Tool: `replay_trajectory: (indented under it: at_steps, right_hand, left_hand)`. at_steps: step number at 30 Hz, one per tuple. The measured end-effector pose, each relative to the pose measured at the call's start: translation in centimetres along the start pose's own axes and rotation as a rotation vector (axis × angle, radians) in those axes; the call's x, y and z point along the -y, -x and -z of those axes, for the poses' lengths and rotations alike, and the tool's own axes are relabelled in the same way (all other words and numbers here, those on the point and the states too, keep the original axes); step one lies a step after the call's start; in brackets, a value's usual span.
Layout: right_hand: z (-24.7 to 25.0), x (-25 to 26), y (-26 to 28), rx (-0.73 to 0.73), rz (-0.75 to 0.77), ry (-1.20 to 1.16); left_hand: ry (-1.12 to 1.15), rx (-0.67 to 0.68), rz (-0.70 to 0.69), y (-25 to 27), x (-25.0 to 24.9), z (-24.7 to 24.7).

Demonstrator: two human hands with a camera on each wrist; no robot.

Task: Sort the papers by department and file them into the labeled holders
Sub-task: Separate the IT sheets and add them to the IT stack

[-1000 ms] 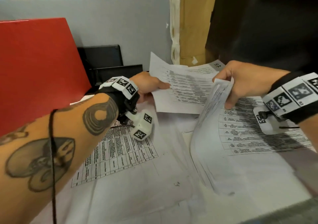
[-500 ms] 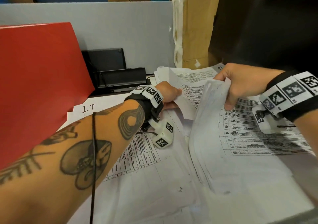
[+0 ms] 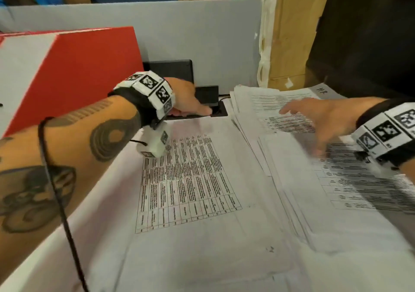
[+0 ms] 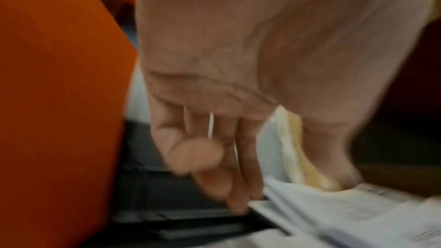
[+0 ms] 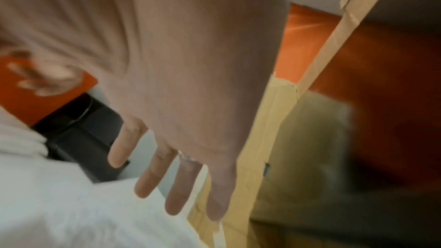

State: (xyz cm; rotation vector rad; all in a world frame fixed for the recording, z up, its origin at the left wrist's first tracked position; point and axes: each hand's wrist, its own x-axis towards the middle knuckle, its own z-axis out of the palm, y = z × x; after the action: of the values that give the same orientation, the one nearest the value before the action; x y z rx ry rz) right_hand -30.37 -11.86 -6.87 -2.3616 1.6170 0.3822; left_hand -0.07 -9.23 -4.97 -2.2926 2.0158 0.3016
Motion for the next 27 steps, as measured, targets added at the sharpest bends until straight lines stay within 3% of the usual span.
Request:
replay_trajectory:
  at_steps: [2,4,7,12,17,19,23,25,27]
  right_hand:
    - [1.2,2.6,0.2,-0.035,0.095,-0.011]
    - [1.8,6.3,-0.1,-0.067,0.23,-0.024]
    - [1.2,11.9,-2.0,-0.102,0.385,-0.004]
    - [-0.6,17.2,-6.5,-0.14,0.403,-0.002]
    - [-1.1,18.1,-8.6,-0.117,0.382,-0.094]
    - [-1.3,18.2,-9.0,-0.12,0.382,-0.063]
    - [-0.8,17.8,-8.9,-0.239,0.486,-0.118]
    - [-0.9,17.2,-8.7,-0.211,0.512,-0.069]
    - [-0.7,16.1,-8.7,-0.178,0.539,-0.035]
  left_hand:
    - [-0.241,0.251,0.07,-0.1,4.0,-0.8]
    - [-0.231,0.342,0.1,-0.6,6.5,-2.5]
    - [-0.164,0.229,0.106,-0.4,7.3,-4.1]
    - [-0.075,0.179,0.043,-0.1,7.6,-3.6]
    - [0.008,-0.143,-0.03,0.0,7.7,-4.2]
    - [0.162,-0.162,-0.056,-0.1,8.4,-4.5]
    - [0.721,-0.146,-0.23,0.6,9.0,-4.7]
    - [0.788,-0.224,-0.208,0.5,9.4,-4.8]
    - [0.713,-0.241,-0.125,0.0,9.9,-4.7]
